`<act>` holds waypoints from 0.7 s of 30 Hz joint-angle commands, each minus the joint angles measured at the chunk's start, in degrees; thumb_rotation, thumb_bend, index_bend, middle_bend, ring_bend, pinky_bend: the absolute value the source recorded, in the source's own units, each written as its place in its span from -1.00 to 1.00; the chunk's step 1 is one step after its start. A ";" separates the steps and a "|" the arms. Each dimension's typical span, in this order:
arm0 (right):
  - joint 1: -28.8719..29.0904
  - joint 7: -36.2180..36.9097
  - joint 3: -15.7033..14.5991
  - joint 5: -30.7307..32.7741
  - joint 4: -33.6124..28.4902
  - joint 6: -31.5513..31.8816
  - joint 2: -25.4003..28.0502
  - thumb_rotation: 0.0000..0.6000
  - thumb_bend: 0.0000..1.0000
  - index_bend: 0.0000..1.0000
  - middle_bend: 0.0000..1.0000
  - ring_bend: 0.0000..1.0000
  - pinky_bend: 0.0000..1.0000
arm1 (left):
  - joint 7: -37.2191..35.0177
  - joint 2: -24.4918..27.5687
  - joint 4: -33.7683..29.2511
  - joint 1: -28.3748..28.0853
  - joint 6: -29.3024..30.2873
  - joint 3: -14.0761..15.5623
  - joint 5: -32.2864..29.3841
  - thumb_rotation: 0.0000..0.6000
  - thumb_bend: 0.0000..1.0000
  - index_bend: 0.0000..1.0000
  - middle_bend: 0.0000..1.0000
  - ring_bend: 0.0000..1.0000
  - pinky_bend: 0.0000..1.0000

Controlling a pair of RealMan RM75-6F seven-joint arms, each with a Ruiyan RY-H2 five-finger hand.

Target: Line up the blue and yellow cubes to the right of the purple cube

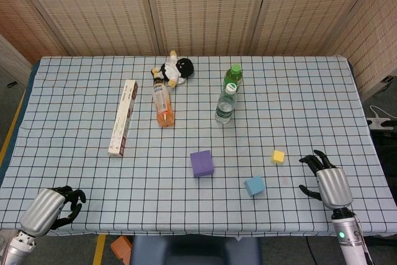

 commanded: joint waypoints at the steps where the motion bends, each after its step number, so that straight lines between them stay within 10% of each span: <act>1: -0.02 0.17 0.21 0.13 -0.19 -0.23 0.17 1.00 -1.00 -0.35 -0.40 -0.73 0.18 | 0.06 0.02 -0.11 -0.02 -0.19 0.00 -0.18 1.00 0.00 0.05 0.34 0.07 0.36; 10: 0.73 4.01 -0.54 -0.51 -1.57 -3.01 1.34 1.00 -1.00 -0.38 -0.40 -0.71 0.18 | -1.31 -0.38 0.61 -0.30 -0.38 -0.27 -0.56 1.00 0.00 0.05 0.34 0.07 0.36; 21: 4.46 5.35 -1.11 -1.96 -6.57 -9.25 3.93 1.00 -1.00 -0.28 0.75 0.49 0.98 | -1.45 0.18 0.23 -0.03 0.15 -0.09 -0.48 1.00 0.00 0.05 0.34 0.08 0.37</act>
